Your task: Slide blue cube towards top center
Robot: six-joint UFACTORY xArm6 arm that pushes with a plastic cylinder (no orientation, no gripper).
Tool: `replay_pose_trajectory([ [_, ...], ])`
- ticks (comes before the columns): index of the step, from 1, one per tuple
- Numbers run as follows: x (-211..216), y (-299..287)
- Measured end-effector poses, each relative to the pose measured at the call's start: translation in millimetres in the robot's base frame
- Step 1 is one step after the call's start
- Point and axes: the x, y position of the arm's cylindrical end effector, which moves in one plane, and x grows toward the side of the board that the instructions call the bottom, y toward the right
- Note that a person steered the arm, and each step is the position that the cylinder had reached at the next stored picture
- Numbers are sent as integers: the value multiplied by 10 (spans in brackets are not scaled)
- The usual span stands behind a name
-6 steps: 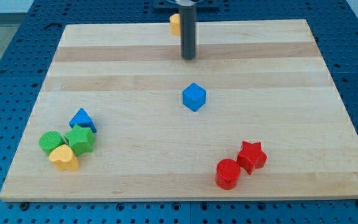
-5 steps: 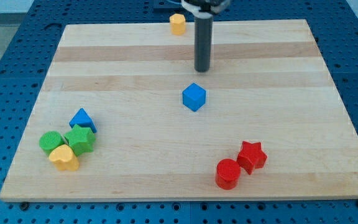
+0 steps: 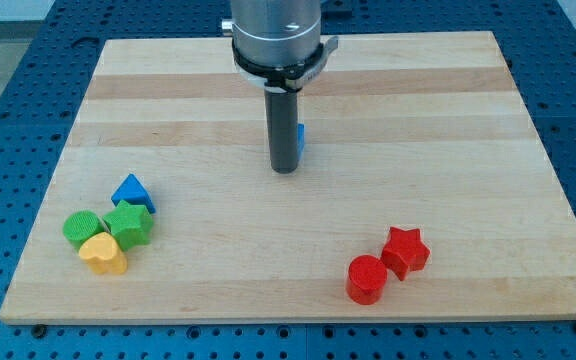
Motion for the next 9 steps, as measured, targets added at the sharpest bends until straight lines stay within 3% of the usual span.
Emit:
replay_pose_trajectory([
  [6,-418,320],
  [9,-952,-100],
])
